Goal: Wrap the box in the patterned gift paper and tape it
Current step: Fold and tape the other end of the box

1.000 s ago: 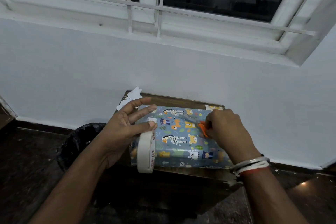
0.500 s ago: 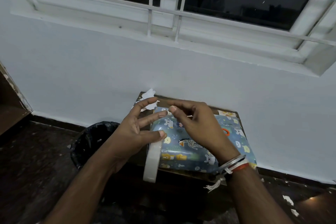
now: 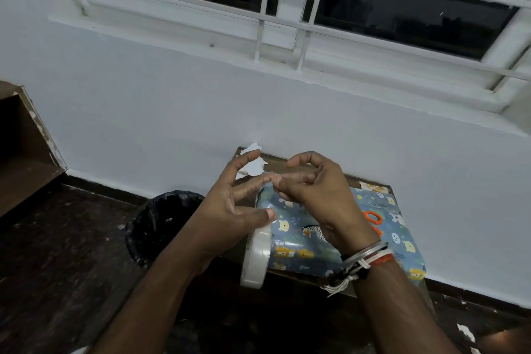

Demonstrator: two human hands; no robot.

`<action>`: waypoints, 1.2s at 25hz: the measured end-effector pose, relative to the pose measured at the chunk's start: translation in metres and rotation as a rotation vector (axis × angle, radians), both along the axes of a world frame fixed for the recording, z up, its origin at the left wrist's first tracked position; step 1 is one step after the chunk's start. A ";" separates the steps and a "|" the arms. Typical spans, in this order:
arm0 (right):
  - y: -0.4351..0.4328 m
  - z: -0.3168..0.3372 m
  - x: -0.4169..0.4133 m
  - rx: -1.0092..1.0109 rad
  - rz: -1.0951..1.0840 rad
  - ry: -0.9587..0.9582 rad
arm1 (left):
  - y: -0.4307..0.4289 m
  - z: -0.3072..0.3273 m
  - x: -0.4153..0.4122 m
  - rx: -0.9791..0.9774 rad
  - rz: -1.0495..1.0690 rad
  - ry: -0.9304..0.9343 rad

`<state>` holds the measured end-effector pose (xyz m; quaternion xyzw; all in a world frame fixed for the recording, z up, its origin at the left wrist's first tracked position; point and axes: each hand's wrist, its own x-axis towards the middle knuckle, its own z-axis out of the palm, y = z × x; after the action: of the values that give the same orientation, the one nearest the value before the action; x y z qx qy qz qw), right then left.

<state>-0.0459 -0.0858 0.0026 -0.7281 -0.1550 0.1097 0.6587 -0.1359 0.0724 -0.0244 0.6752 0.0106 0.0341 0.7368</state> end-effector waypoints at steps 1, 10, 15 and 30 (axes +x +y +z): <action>0.000 0.002 0.002 -0.027 -0.011 -0.059 | 0.001 0.000 0.000 -0.005 0.018 0.008; 0.002 -0.009 0.055 -0.503 0.252 -0.273 | 0.012 -0.010 0.009 -0.188 0.150 0.081; 0.005 -0.011 0.088 -0.659 0.391 -0.297 | 0.013 -0.010 0.011 -0.201 0.158 0.092; -0.013 -0.021 0.075 -0.881 -0.045 -0.593 | 0.009 -0.008 0.008 -0.246 0.140 0.097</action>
<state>0.0288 -0.0989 -0.0185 -0.9387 -0.2580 -0.0604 0.2204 -0.1276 0.0817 -0.0319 0.5781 0.0973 0.0510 0.8085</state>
